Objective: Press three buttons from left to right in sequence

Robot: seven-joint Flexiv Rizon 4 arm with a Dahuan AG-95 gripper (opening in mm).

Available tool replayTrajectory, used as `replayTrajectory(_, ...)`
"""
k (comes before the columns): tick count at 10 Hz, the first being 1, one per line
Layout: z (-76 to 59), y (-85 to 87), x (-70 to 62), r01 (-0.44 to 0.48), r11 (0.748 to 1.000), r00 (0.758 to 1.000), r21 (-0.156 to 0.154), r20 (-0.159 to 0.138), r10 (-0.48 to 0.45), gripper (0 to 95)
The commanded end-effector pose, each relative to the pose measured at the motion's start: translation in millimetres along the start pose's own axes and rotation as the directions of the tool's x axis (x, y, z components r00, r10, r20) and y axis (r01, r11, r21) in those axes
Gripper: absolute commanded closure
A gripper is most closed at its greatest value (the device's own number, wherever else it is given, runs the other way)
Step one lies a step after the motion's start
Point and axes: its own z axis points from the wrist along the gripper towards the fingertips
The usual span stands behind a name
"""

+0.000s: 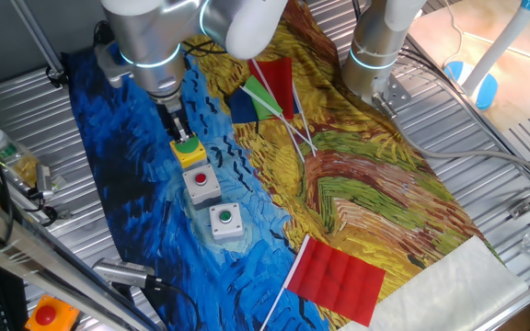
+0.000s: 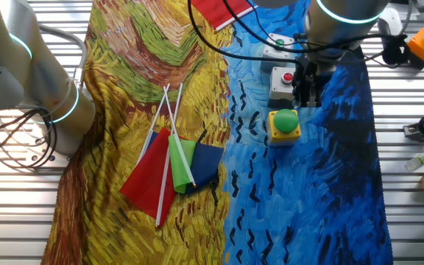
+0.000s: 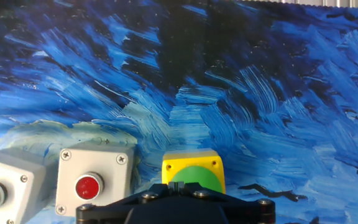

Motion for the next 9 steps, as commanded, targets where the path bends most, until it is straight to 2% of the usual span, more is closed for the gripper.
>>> replayTrajectory(1, -4.7, 12.3, -0.7, -0.031, 1.000, 1.000, 0.007, -0.005, 0.031, 95.0)
replayTrajectory(6, 0.0, 44.2, -5.2, -0.065, 0.998, 0.998, 0.020, -0.003, 0.065, 95.0)
replayTrajectory(9, 0.7, 49.6, -8.4, -0.062, 0.998, 0.998, 0.008, -0.001, 0.062, 95.0)
